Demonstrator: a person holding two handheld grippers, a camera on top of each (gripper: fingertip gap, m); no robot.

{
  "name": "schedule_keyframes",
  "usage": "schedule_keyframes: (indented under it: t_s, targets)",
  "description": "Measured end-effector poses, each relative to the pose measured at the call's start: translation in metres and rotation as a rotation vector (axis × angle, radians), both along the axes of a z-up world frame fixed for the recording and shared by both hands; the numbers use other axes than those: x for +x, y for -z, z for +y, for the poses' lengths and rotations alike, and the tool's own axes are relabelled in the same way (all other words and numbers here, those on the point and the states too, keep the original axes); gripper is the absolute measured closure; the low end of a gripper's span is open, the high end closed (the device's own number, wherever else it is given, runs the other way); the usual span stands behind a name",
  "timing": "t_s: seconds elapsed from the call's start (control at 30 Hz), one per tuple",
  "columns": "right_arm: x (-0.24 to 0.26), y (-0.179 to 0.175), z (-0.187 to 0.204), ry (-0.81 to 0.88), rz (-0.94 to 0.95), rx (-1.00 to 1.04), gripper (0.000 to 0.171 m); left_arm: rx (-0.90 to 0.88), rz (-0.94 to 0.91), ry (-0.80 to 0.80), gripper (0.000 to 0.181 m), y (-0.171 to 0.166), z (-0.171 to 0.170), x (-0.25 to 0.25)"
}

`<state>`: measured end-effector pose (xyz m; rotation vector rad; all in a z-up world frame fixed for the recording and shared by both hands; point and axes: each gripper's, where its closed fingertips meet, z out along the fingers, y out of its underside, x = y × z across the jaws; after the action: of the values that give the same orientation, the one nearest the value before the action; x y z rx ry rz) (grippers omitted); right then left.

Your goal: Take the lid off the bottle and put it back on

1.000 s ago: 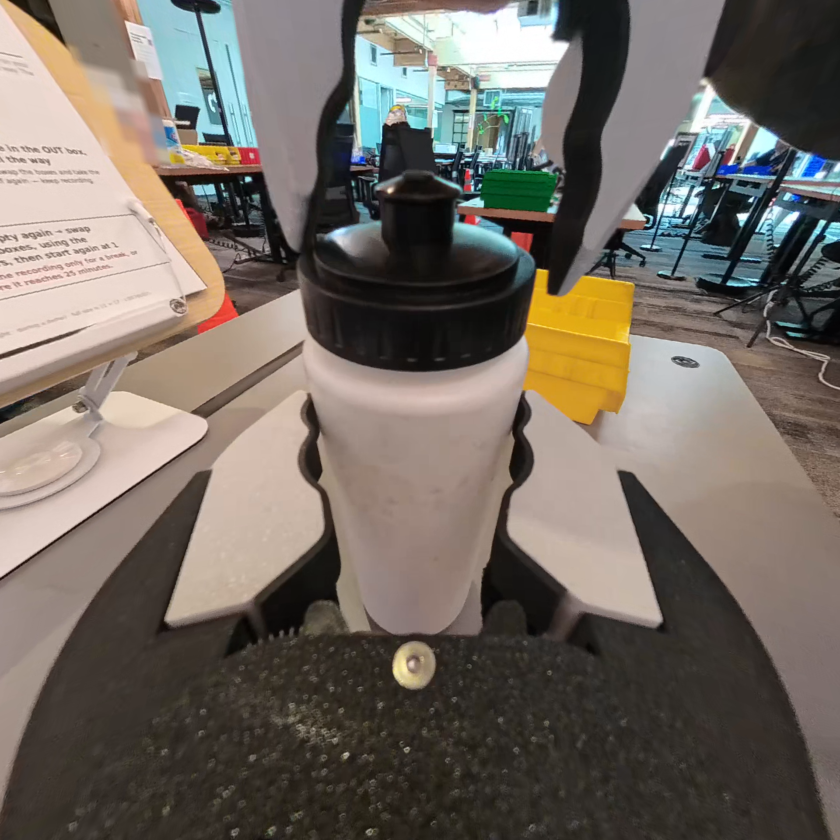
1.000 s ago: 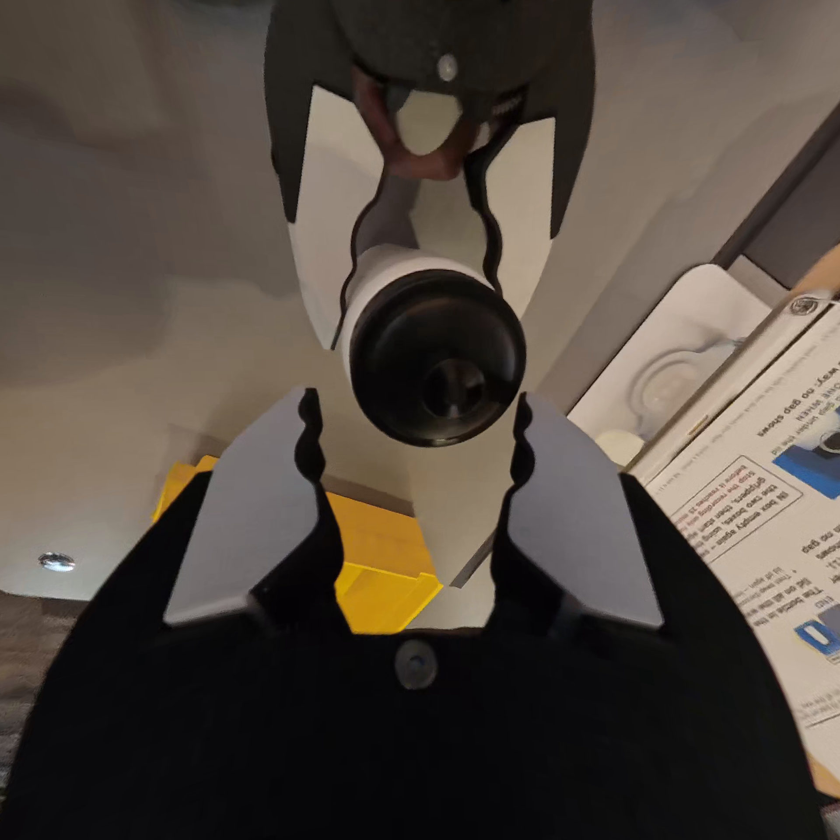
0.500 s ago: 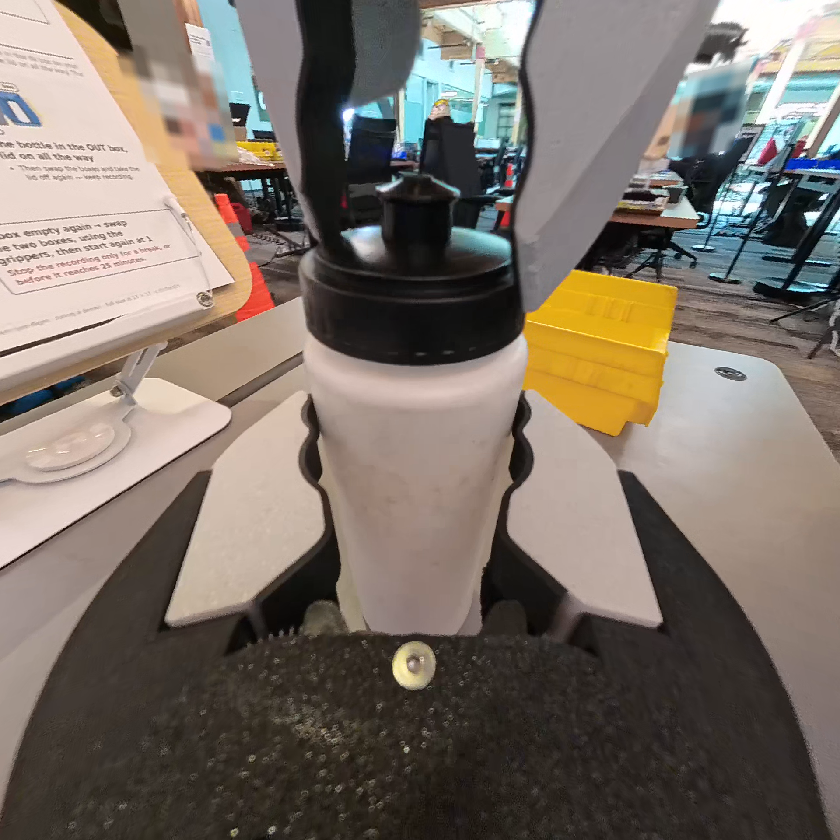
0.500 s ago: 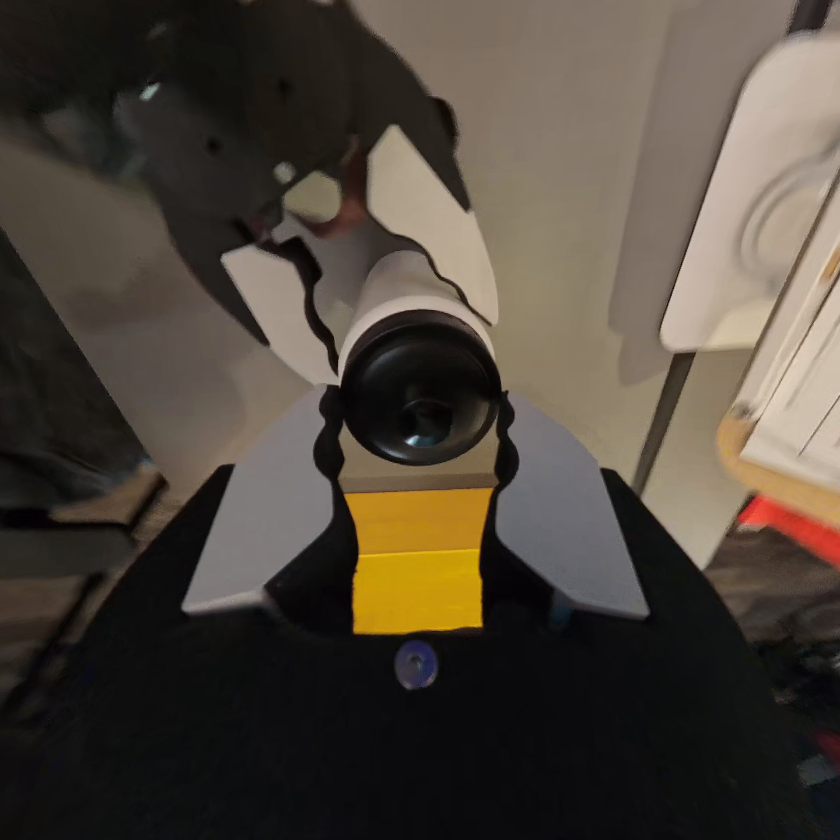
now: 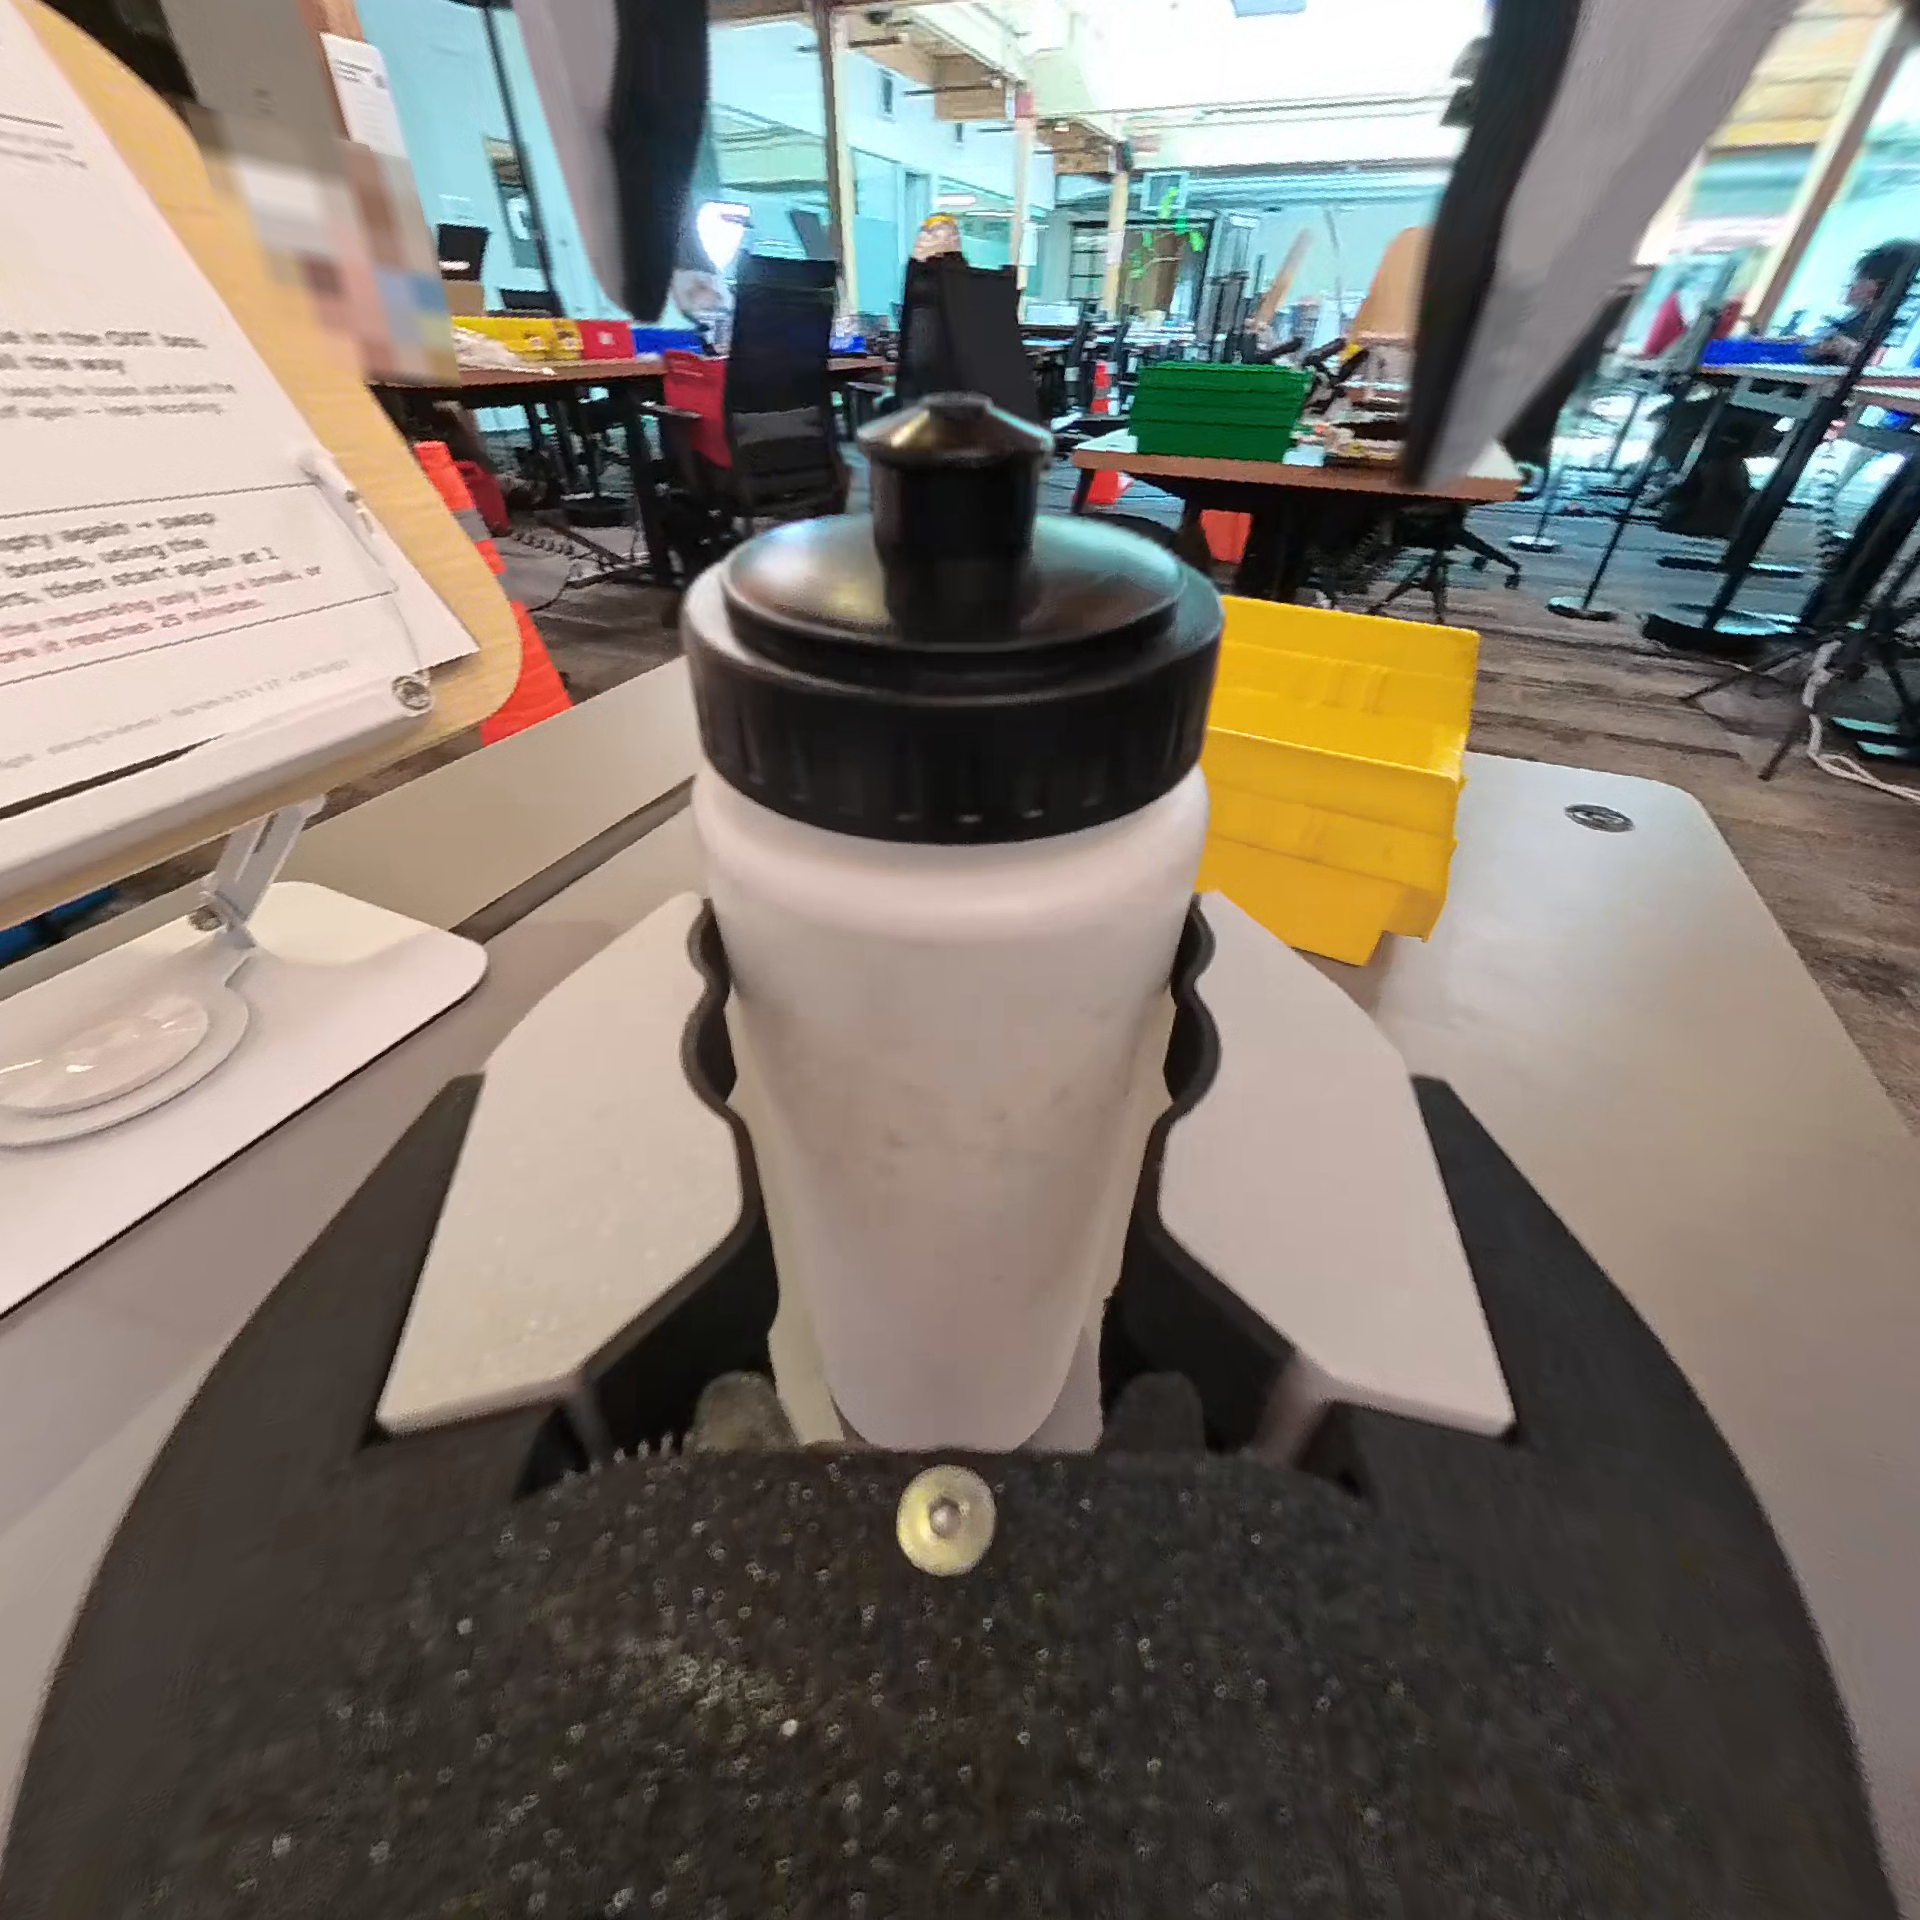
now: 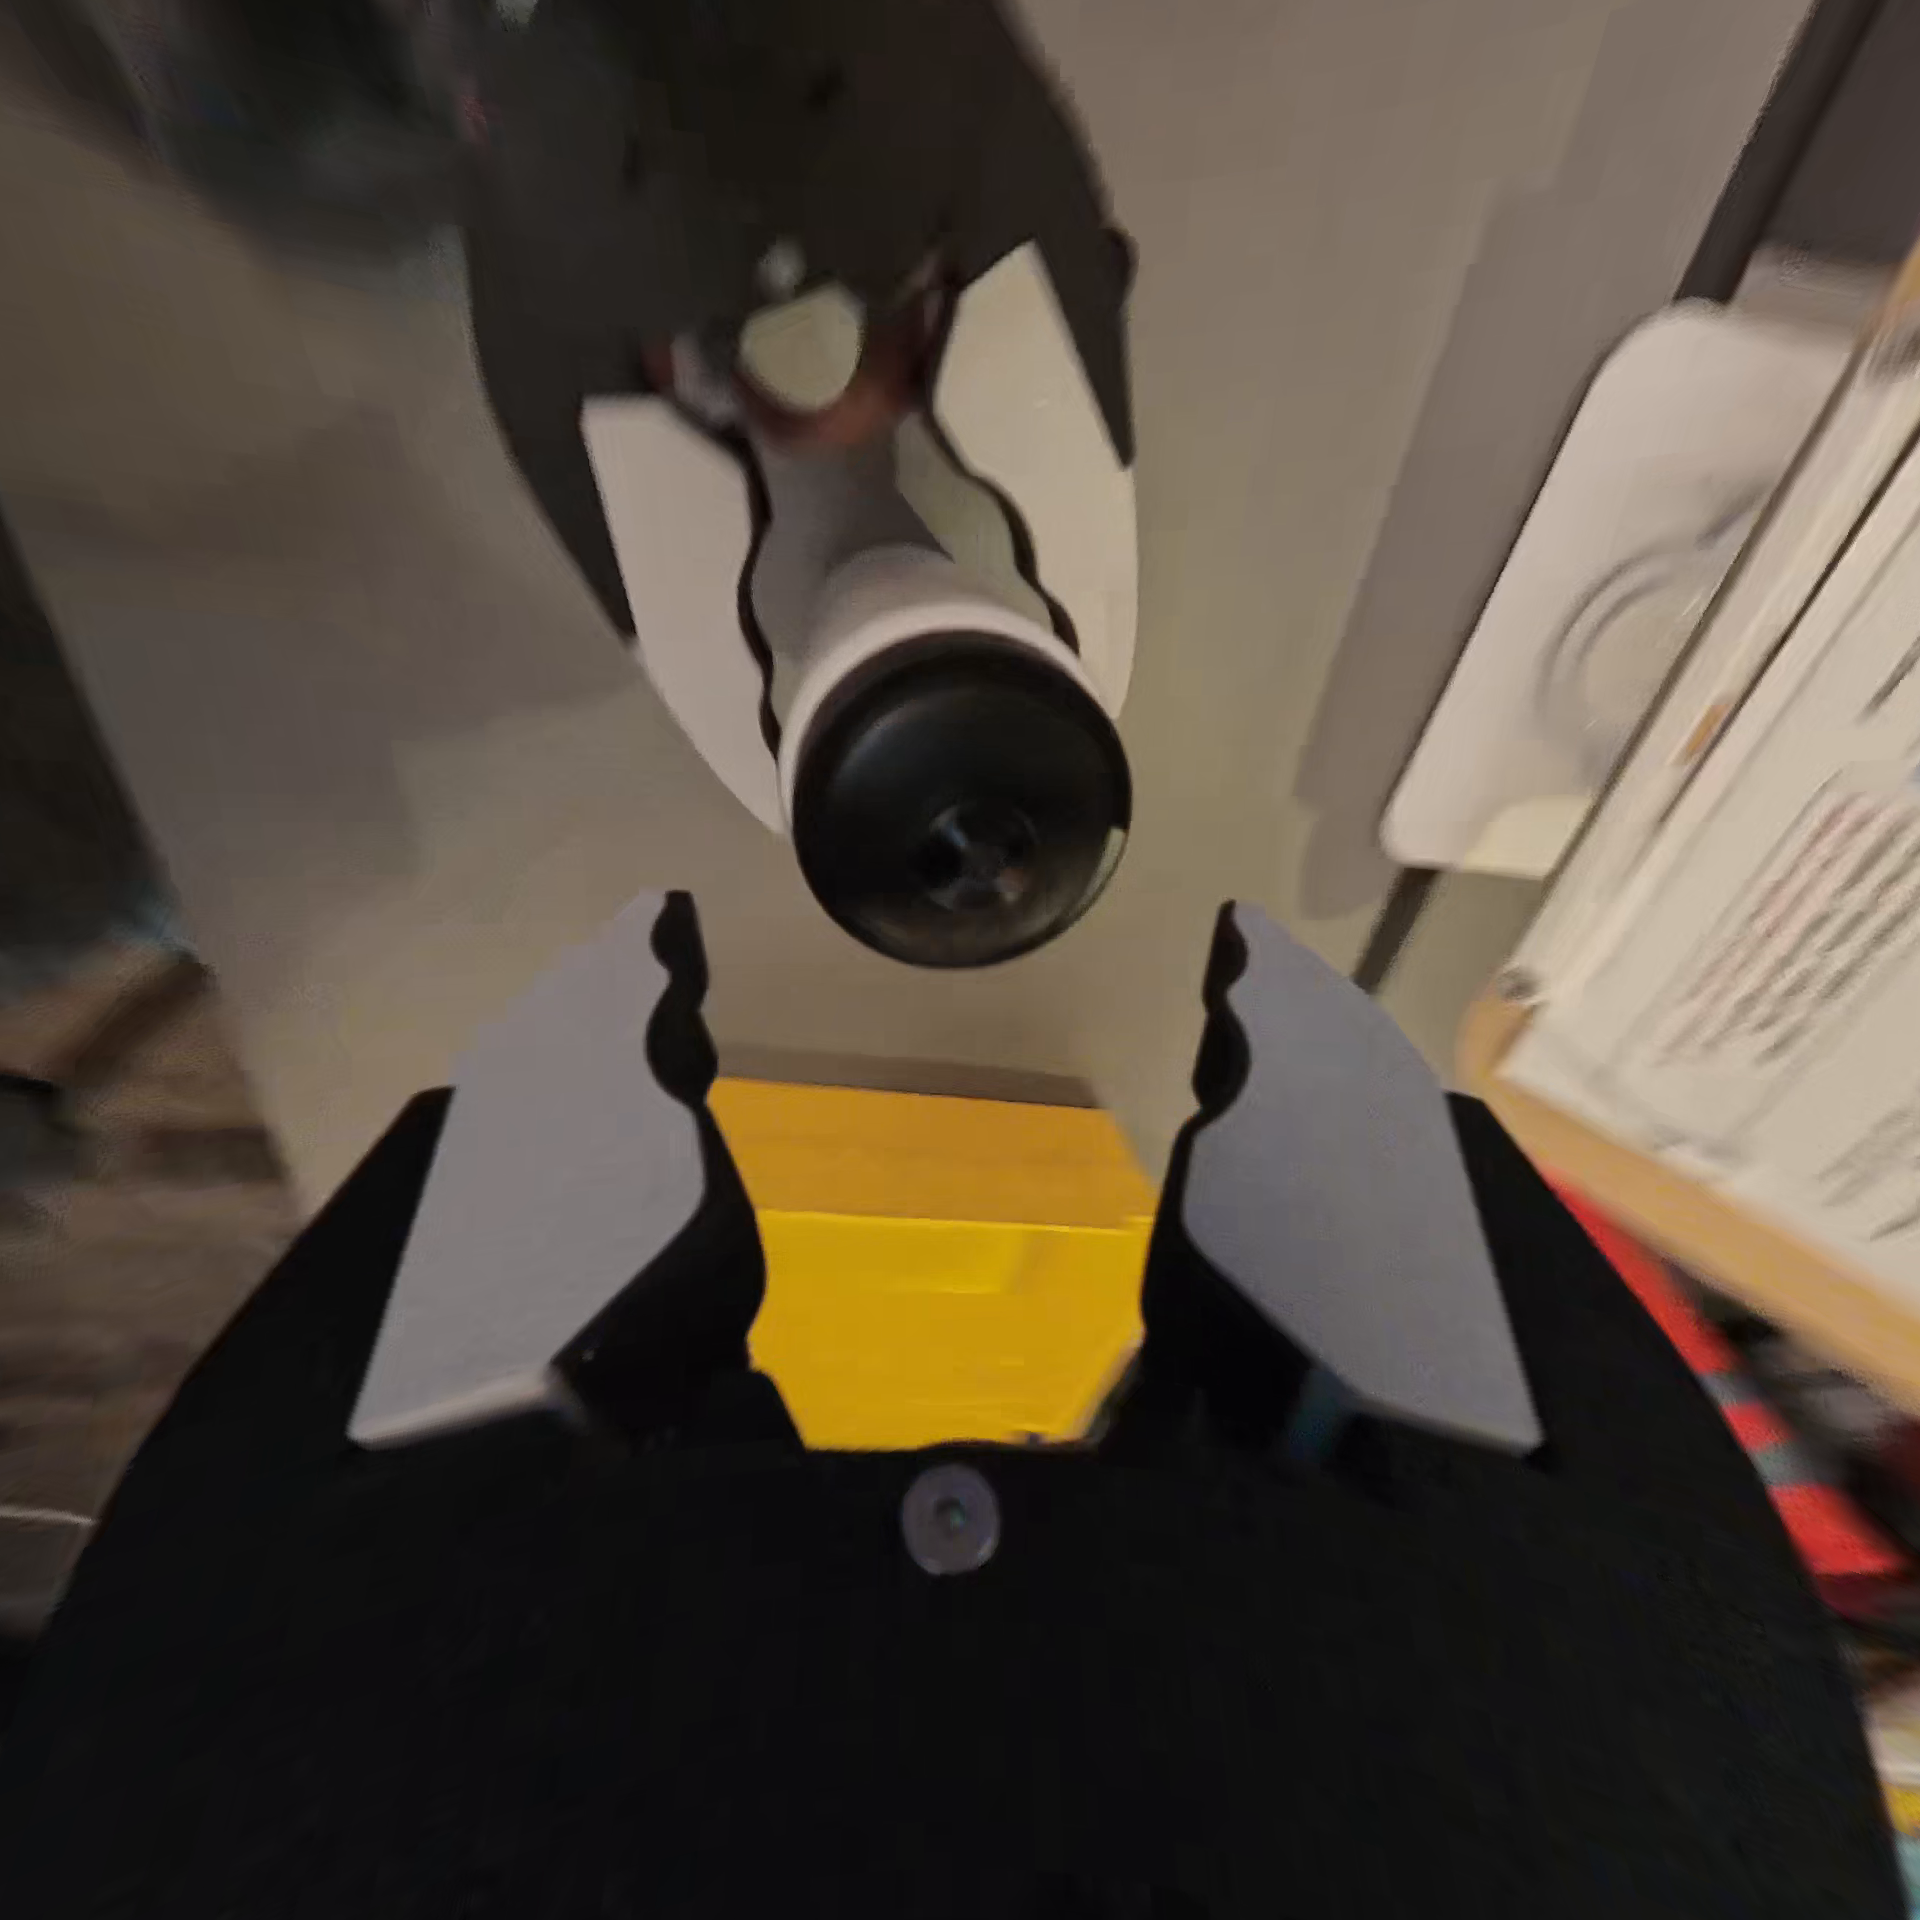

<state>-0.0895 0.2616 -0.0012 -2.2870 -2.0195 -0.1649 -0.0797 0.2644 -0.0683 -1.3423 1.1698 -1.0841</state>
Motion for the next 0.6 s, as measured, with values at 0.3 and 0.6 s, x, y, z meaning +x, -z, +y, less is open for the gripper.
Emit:
schedule_keyframes:
  t_s: [0.3, 0.6]
  targets:
    - [0.002, 0.03, -0.013, -0.358, -0.005, -0.106, 0.099, -0.013, 0.0, 0.149, 0.1, 0.001, -0.021, 0.003]
    - [0.001, 0.031, -0.011, 0.186, -0.011, -0.123, 0.1, -0.015, 0.003, 0.039, 0.1, 0.001, -0.015, 0.003]
